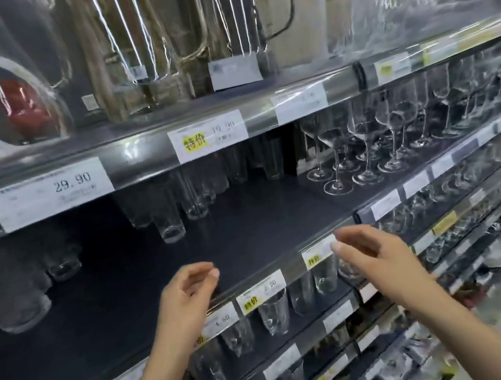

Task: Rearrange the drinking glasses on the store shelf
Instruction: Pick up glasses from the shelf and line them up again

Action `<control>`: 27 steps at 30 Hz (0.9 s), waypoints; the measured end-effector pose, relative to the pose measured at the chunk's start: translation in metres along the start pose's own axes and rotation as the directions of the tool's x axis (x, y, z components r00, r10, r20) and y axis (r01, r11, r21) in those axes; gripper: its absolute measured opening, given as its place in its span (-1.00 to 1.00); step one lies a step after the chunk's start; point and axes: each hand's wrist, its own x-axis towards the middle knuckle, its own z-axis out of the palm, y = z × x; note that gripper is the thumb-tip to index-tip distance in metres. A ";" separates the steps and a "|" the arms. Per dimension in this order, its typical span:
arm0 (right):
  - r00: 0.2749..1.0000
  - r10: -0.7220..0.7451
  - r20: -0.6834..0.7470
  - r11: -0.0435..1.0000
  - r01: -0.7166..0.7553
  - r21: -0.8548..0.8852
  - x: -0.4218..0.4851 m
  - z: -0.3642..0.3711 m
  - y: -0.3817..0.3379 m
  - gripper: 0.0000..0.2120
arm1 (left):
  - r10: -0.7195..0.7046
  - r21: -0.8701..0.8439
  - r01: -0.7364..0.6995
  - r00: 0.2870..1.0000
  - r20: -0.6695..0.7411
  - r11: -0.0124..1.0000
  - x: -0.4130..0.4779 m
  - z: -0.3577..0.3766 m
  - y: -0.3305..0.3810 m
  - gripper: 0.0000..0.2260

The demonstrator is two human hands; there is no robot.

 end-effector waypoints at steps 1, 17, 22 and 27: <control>1.000 0.000 0.009 1.000 0.000 0.005 0.016 0.002 -0.001 -0.75 | -0.017 0.031 0.017 1.000 -0.022 0.999 0.012 0.004 0.000 -0.91; 0.988 0.120 0.101 0.991 -0.126 0.053 0.278 0.086 0.028 -0.40 | -0.039 0.062 0.079 0.873 -0.487 0.995 0.180 0.014 -0.054 -0.46; 0.993 0.094 -0.074 0.995 -0.091 0.049 0.314 0.108 0.031 -0.48 | 0.011 0.117 0.055 0.869 -0.495 0.992 0.225 0.005 -0.088 -0.35; 0.991 0.071 -0.116 0.997 -0.071 0.002 0.335 0.119 0.031 -0.31 | -0.011 0.053 0.044 0.860 -0.509 0.998 0.239 0.005 -0.094 -0.25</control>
